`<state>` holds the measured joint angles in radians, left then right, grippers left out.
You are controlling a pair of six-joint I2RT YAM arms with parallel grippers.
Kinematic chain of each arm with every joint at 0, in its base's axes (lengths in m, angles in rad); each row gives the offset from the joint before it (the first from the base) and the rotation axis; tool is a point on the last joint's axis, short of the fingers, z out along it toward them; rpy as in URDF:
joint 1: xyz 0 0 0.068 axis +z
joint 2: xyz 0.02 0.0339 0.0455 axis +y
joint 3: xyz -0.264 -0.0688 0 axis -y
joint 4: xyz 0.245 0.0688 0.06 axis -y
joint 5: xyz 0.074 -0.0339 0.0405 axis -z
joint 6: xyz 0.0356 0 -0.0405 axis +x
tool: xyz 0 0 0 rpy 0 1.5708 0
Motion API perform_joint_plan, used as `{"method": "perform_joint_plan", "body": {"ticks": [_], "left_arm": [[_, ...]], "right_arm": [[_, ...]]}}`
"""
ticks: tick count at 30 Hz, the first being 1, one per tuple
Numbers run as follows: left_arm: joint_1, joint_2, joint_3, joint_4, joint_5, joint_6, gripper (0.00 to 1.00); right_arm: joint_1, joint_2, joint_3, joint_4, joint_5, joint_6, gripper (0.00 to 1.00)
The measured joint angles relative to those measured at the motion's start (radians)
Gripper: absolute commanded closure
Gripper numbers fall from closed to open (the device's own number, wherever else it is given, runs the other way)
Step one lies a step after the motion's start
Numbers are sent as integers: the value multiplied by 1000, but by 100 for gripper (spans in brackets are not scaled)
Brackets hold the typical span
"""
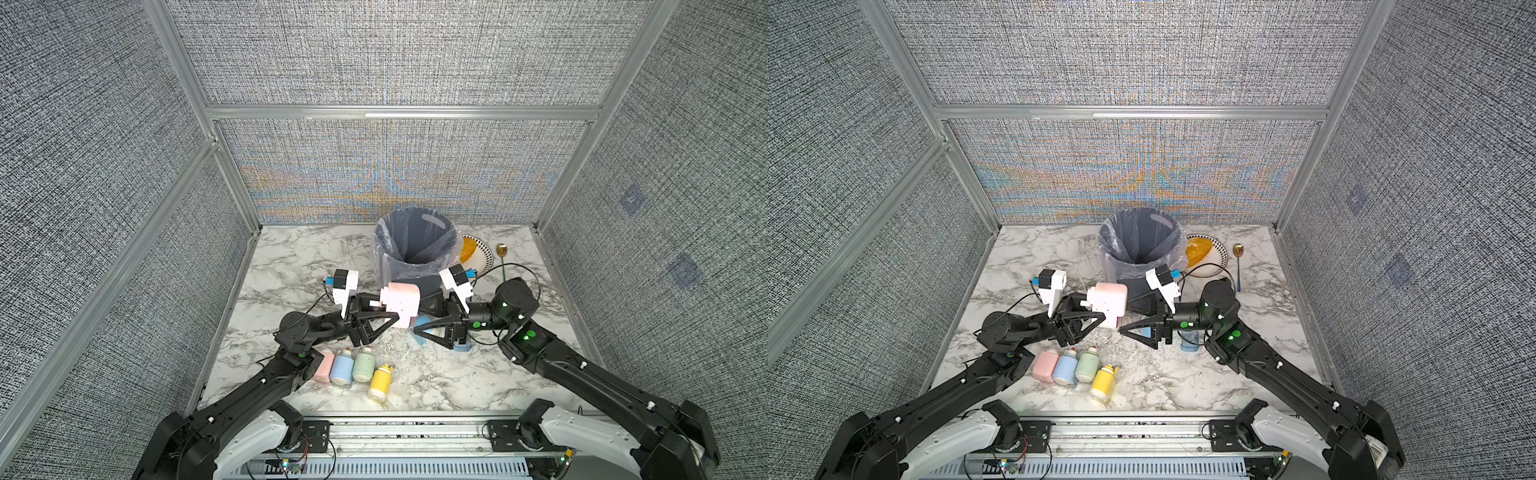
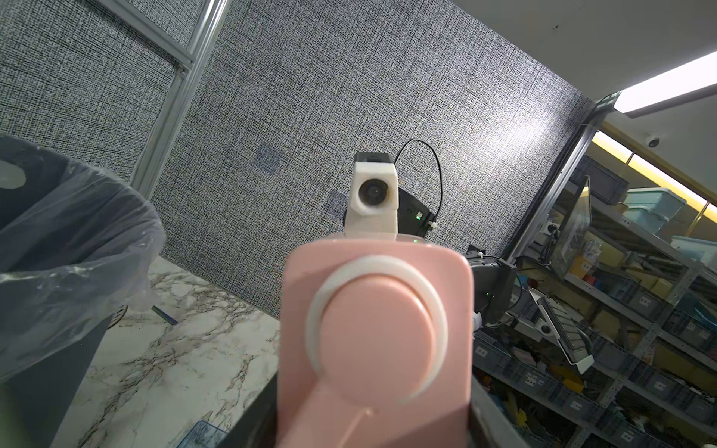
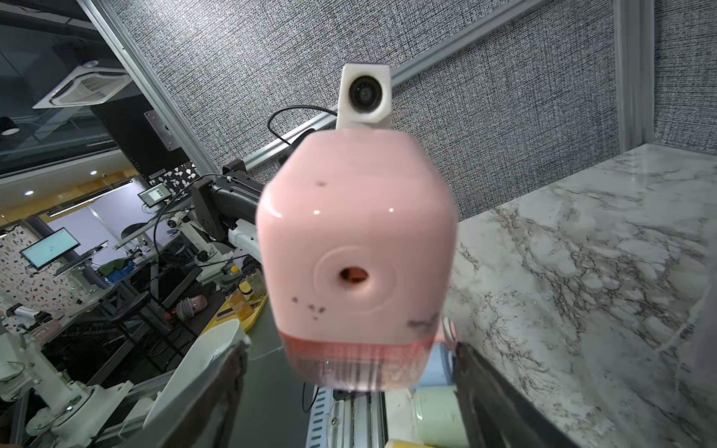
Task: Take out the pencil sharpener tray and clean the shavings
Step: Open the container of the pencil sharpener.
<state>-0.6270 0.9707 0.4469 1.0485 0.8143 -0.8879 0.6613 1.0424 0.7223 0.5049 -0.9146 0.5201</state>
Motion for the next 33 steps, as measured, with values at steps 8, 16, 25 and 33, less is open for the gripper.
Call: {"method": "perform_joint_plan", "body": {"ticks": [8,16,25,33], "left_arm": [[0,-21,-9,0,0,-3,84],[0,-30,-23,-2,-3,-3,84],[0,-42,-25,-1,-3,-3,84],[-1,-49,-33,0,-5,-3,84]], "right_arm": [[5,32,21,29,2,18,20],[31,33,22,46,-10,23,23],[59,64,26,45,-10,21,35],[64,64,31,40,-6,18,38]]}}
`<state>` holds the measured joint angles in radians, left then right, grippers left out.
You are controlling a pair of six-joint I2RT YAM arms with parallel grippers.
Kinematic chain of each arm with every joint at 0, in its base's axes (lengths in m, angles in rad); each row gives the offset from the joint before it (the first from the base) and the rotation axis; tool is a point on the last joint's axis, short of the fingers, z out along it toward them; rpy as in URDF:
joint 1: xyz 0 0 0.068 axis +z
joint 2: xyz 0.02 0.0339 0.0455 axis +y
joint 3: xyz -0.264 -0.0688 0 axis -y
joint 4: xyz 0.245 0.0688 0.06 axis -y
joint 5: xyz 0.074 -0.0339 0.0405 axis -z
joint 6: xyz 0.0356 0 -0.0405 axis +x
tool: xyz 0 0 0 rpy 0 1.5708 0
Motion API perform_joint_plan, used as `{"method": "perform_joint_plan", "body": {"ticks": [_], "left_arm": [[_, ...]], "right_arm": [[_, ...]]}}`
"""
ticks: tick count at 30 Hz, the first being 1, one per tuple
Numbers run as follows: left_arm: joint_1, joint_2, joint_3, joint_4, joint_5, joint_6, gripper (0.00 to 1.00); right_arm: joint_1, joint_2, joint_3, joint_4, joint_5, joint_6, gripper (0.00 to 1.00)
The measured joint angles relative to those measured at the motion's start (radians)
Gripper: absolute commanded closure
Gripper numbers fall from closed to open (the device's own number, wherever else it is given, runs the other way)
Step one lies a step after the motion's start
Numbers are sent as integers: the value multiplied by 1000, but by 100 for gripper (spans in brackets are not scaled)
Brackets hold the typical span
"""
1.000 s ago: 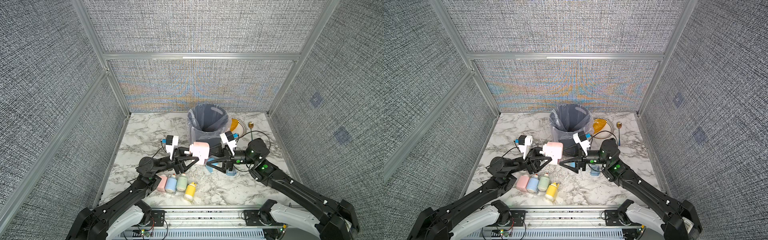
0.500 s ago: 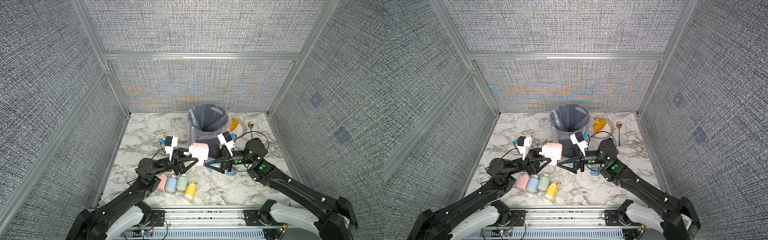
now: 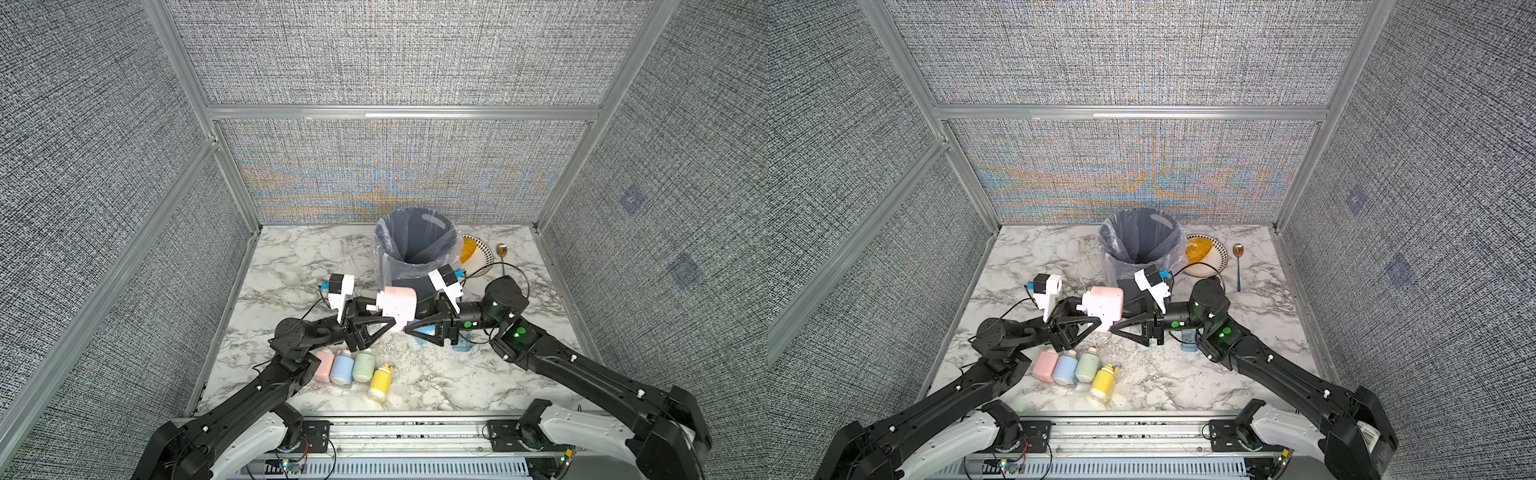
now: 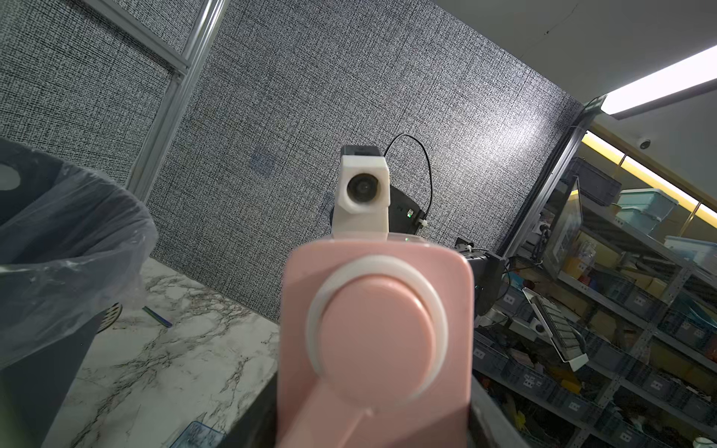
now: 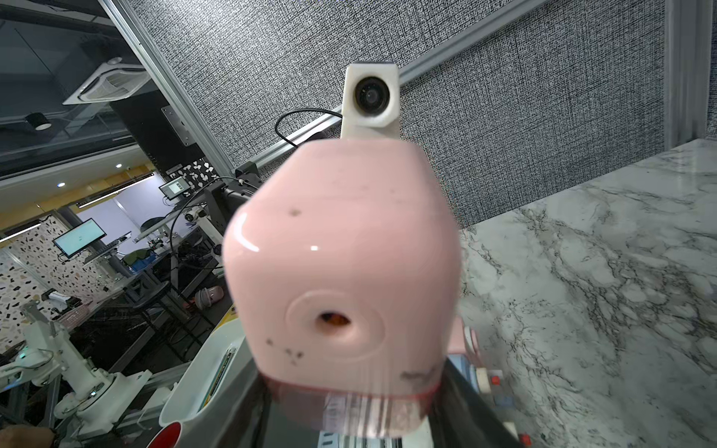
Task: Take out the pencil sharpener tray and clean the shavings
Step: Open the container of the pencil sharpener.
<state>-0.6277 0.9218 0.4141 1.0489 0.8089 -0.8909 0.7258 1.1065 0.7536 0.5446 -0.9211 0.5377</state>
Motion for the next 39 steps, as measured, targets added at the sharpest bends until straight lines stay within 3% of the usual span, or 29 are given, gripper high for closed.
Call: {"method": "perform_joint_plan", "body": {"ticks": [9,18,39], "left_arm": [[0,-4,-4,0,0,0,84],[0,-6,-4,0,2,-7,84],[1,-80,3,-126,-29,24,84]], "right_arm": [[0,-13,4,-18,8,-15,37],[-2,-20,2,-27,8,-34,54],[-112,-134,-81,-61,-53,-66,58]]}}
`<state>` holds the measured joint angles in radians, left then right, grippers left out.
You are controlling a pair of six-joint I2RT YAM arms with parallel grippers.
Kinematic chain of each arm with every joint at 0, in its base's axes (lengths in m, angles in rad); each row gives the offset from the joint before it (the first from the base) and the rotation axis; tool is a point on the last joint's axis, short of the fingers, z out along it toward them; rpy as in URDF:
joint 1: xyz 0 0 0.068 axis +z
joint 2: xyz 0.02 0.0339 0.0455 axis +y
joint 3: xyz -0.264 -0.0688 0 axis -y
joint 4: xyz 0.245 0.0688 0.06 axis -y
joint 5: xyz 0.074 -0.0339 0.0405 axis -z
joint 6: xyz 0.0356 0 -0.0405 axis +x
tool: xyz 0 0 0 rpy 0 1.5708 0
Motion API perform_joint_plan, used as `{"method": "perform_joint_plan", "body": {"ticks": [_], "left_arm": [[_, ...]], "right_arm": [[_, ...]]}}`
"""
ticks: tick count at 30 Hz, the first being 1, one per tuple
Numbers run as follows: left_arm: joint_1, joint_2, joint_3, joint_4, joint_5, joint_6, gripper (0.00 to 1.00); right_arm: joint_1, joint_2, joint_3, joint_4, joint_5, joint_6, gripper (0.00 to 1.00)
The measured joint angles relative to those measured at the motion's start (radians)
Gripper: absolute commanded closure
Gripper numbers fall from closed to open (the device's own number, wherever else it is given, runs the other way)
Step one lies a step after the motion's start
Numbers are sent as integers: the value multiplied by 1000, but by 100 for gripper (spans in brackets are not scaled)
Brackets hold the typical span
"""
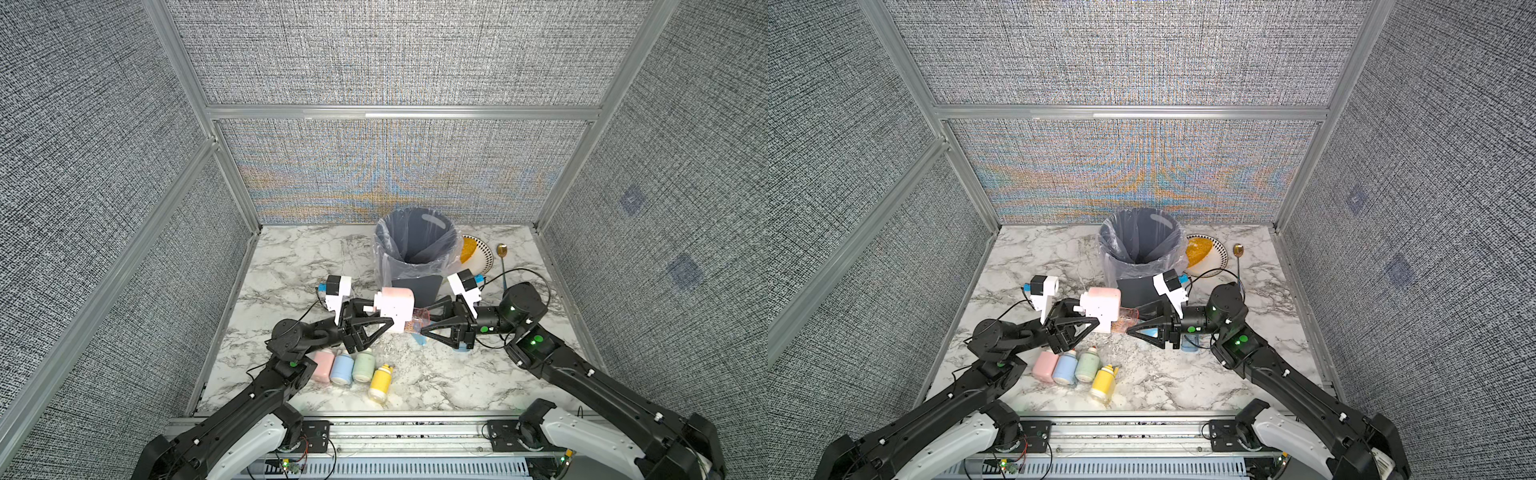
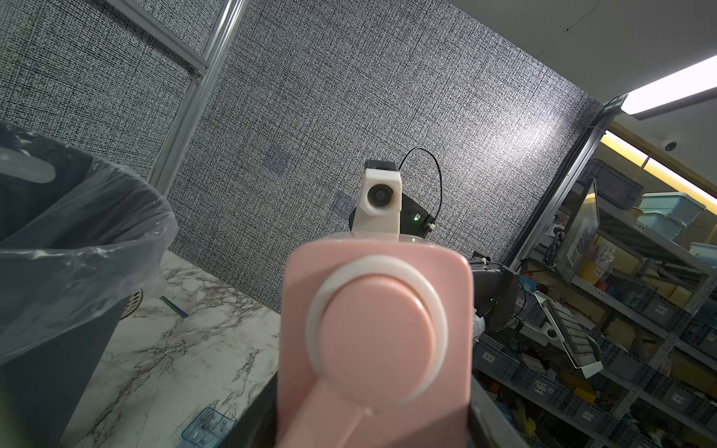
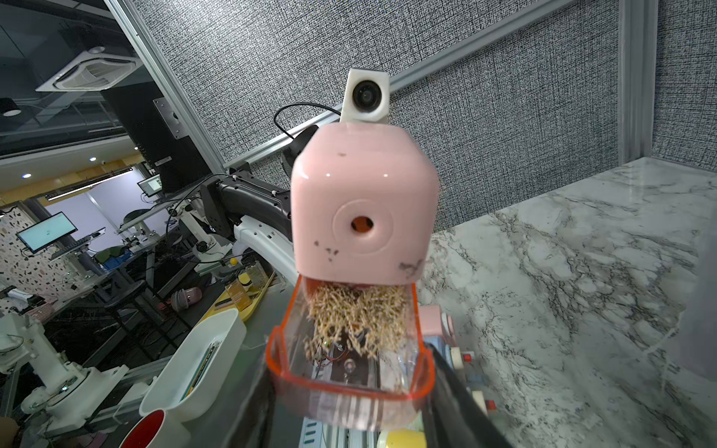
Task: Take out the pencil sharpener tray and clean the shavings
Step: Open the container of the pencil sharpener, then pour the shavings into the trash bin.
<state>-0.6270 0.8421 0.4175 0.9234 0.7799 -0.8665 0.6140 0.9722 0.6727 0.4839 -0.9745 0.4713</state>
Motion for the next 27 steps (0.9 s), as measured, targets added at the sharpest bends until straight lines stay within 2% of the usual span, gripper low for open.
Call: {"method": "perform_joint_plan", "body": {"ticks": [14,27], "left_arm": [[-1,-97,18,-77,-25,31,84],[0,-171,18,-188,-66,74,84]], "right_arm": [[-93,-94,-27,-139,3,-51,58],[-138,-45,54,-156,-1,-57,58]]}}
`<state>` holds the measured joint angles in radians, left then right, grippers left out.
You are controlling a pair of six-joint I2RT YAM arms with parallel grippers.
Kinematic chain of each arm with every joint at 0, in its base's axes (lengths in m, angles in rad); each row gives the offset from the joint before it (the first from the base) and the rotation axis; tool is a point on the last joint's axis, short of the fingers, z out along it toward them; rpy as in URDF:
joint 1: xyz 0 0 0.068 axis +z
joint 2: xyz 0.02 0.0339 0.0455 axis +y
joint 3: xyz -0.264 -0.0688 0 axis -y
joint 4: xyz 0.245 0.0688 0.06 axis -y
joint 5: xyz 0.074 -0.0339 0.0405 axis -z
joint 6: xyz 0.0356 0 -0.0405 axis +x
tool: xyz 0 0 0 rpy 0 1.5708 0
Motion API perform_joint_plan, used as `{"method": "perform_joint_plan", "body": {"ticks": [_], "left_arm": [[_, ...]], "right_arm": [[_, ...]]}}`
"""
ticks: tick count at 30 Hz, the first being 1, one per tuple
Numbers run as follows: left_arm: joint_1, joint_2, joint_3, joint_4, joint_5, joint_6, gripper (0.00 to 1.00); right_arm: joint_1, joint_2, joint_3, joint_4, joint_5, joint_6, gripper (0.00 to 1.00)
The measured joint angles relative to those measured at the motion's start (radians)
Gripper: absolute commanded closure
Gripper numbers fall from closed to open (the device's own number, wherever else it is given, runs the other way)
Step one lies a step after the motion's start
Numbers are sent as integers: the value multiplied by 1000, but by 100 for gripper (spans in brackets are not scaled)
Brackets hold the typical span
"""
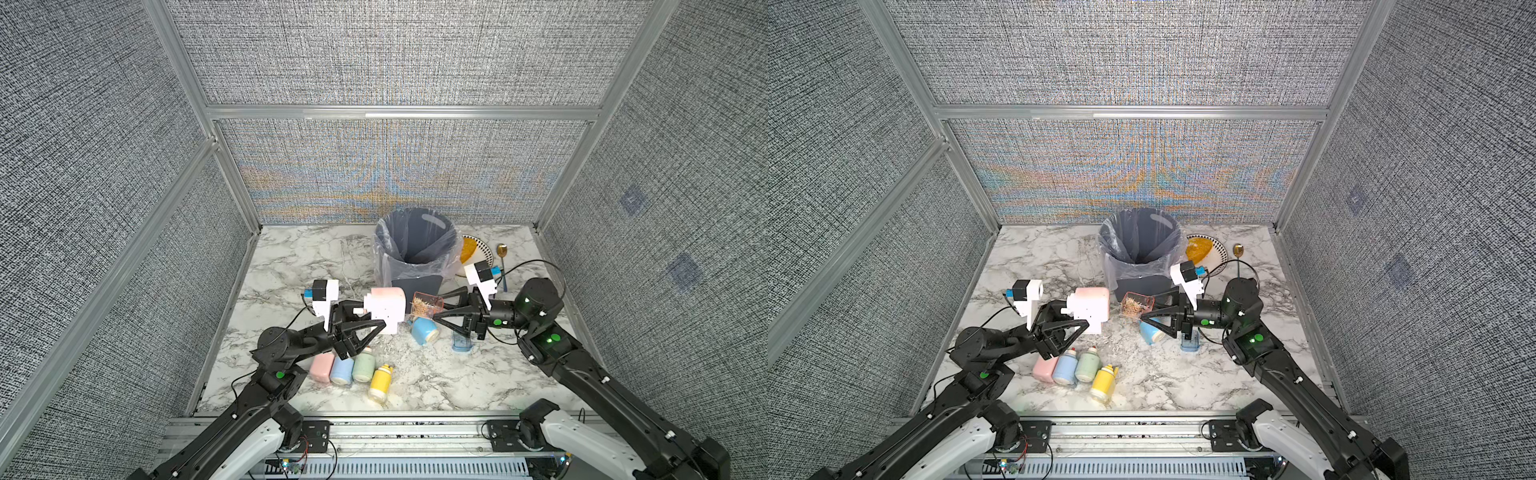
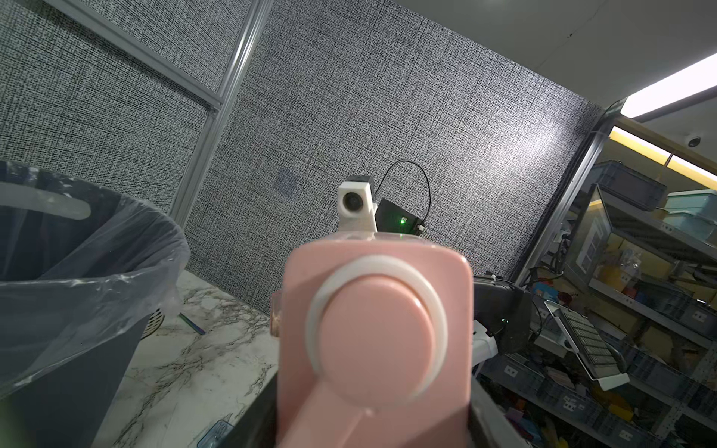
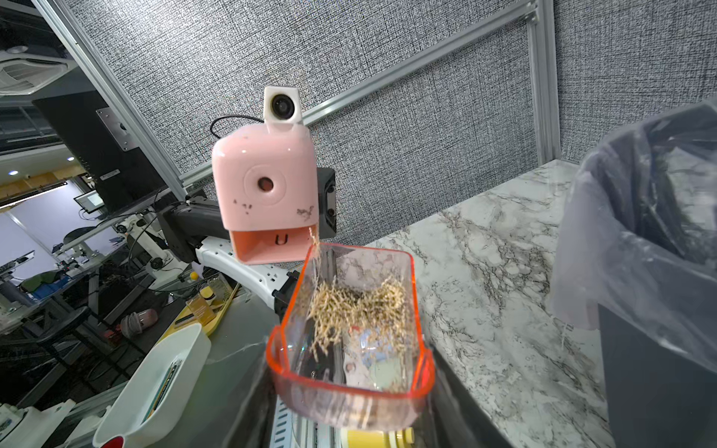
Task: Take out the pencil sharpener tray and clean the shavings
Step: Pour the shavings into the trash bin.
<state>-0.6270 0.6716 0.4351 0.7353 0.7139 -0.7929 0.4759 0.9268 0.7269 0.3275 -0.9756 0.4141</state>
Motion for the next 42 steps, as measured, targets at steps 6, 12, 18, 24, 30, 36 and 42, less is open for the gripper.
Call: {"method": "perform_joint_plan", "body": {"ticks": [6,12,18,24,30,36,42], "left_arm": [[0,-11,41,-87,-8,48,84],[0,40,118,-154,-13,111,84],[0,77,166,-195,-35,167,84],[0,137,211,-228,-68,215,84],[0,165,247,-244,-87,243,84],[1,147,238,-244,-93,249,84],[1,120,216,-243,-110,250,84]], "right_arm": [[-51,64,60,-26,-1,-19,58],[-84,136,131,-15,8,0,58],[-106,228,224,-17,82,75,58],[-127,312,292,-25,161,169,58],[-122,367,351,-35,230,309,58],[-60,348,445,-155,408,451,58],[2,396,598,-346,607,591,58]]}}
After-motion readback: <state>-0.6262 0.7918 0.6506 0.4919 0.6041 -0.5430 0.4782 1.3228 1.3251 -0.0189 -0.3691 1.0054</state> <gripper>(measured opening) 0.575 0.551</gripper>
